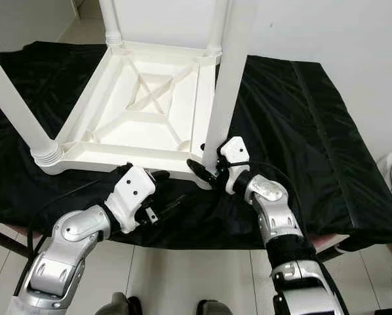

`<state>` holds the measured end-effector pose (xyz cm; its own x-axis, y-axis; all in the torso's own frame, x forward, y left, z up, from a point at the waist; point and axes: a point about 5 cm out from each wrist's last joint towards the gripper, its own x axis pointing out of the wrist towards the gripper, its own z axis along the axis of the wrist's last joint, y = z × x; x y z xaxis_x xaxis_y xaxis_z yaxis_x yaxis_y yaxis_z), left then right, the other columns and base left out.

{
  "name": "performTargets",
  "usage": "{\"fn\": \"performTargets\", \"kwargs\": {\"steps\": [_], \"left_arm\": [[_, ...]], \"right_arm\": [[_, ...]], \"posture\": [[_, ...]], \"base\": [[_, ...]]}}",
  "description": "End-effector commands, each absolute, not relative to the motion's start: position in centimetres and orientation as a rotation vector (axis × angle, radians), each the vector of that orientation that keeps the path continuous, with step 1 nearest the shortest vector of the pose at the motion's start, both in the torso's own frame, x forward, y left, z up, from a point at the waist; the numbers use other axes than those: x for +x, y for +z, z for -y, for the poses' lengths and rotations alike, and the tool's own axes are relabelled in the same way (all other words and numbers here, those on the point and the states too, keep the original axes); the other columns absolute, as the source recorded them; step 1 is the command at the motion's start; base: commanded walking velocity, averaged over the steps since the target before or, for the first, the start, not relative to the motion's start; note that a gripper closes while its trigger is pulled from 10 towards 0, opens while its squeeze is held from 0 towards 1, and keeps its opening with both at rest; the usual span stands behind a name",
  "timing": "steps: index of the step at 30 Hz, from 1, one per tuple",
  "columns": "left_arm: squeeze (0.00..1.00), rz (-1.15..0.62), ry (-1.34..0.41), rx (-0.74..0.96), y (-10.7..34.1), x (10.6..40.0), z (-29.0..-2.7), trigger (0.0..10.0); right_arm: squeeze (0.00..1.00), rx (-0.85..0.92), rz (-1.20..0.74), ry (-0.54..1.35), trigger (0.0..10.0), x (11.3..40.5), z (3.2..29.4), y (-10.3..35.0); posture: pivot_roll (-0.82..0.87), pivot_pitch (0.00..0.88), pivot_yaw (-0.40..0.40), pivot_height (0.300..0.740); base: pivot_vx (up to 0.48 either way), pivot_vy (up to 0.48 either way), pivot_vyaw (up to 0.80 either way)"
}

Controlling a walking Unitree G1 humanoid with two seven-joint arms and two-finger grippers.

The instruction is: Building children table

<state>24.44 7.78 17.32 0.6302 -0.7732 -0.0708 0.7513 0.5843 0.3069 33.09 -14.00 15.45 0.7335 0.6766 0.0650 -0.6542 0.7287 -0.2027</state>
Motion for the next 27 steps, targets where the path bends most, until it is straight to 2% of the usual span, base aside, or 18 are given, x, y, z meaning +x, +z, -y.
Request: {"fn": "performTargets", "kwargs": {"steps": [1,5,11,17,27], "left_arm": [[0.00,0.077,-0.789,0.322,17.0,24.8,-8.0,10.0],[0.00,0.061,-0.771,0.289,16.6,24.7,-8.2,10.0],[0.00,0.052,-0.749,0.269,16.4,24.8,-8.3,10.0],[0.00,0.031,-0.658,0.235,15.9,25.3,-8.8,10.0],[0.00,0.039,-0.639,0.218,15.8,25.4,-8.1,10.0]], "right_arm": [[0.00,-0.097,0.129,0.676,10.0,33.2,14.4,15.4],[0.00,-0.108,0.163,0.525,10.0,32.9,14.8,15.5],[0.00,-0.082,0.178,0.450,10.0,32.1,14.6,15.5],[0.00,-0.023,0.178,0.302,10.0,30.1,13.0,14.7],[0.00,0.024,0.137,0.117,10.0,29.4,12.0,13.9]], "posture": [[-0.09,0.108,-0.006,0.740],[-0.10,0.106,-0.001,0.740],[-0.11,0.109,0.005,0.740],[-0.12,0.114,0.009,0.740],[-0.11,0.123,-0.006,0.740]], "base": [[0.000,0.000,0.00],[0.000,0.000,0.00],[0.000,0.000,0.00],[0.000,0.000,0.00],[0.000,0.000,0.00]]}}
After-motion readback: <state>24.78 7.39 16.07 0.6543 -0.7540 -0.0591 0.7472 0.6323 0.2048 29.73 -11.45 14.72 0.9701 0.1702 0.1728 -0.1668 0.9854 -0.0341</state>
